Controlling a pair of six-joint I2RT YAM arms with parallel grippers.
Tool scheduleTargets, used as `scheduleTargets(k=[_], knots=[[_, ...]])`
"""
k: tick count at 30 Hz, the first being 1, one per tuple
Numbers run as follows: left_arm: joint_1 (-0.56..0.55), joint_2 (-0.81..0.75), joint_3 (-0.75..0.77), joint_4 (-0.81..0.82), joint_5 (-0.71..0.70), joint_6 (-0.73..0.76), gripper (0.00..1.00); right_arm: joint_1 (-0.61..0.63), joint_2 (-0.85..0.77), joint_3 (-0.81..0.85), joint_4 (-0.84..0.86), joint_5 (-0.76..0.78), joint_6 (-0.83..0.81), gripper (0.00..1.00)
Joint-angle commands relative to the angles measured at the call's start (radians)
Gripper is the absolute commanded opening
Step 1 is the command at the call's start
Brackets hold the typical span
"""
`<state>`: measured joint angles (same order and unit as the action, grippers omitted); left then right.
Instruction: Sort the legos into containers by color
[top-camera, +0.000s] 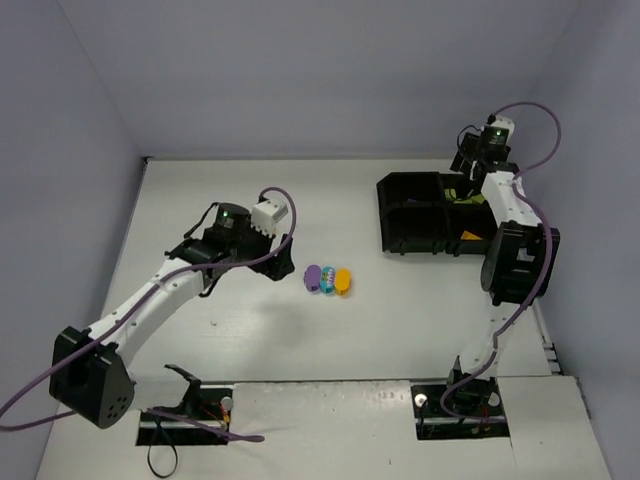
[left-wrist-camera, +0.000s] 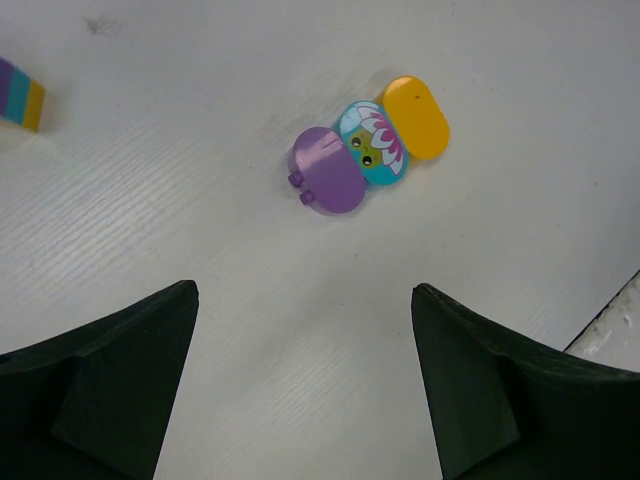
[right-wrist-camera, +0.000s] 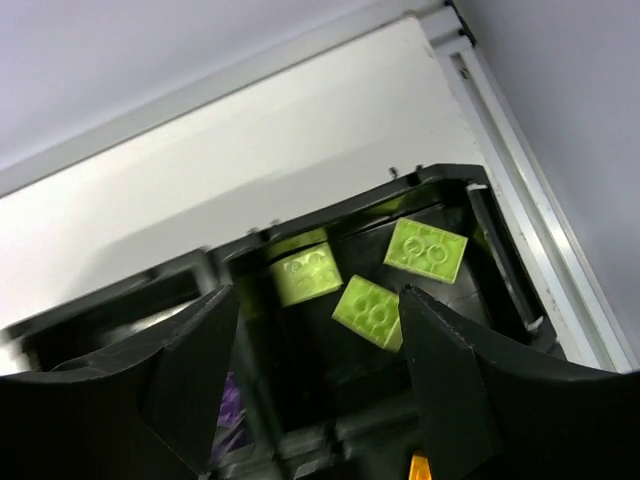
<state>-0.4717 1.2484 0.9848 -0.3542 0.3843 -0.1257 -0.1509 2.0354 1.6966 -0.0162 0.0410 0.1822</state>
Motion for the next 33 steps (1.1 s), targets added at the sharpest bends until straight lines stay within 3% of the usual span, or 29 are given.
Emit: scheduleTargets(k=[1, 9, 20, 21, 33], knots=[[-0.034, 0.008, 0.092, -0.009, 0.120, 0.192, 0.81, 0.001, -0.207, -0.040, 0.038, -0.101, 0.032, 0.62], [-0.120, 0.092, 0.175, -0.044, 0.183, 0.426, 0.81, 0.065, -0.518, -0.287, 0.045, -0.271, 0.166, 0.62], [-0.200, 0.350, 0.316, -0.129, 0.159, 0.676, 0.81, 0.137, -0.866, -0.650, 0.024, -0.368, 0.253, 0.62], [-0.220, 0.431, 0.351, -0.143, 0.144, 0.719, 0.81, 0.137, -0.932, -0.696, 0.021, -0.409, 0.250, 0.62], [-0.255, 0.614, 0.449, -0.140, 0.077, 0.762, 0.81, 0.139, -1.017, -0.758, -0.024, -0.492, 0.264, 0.62]])
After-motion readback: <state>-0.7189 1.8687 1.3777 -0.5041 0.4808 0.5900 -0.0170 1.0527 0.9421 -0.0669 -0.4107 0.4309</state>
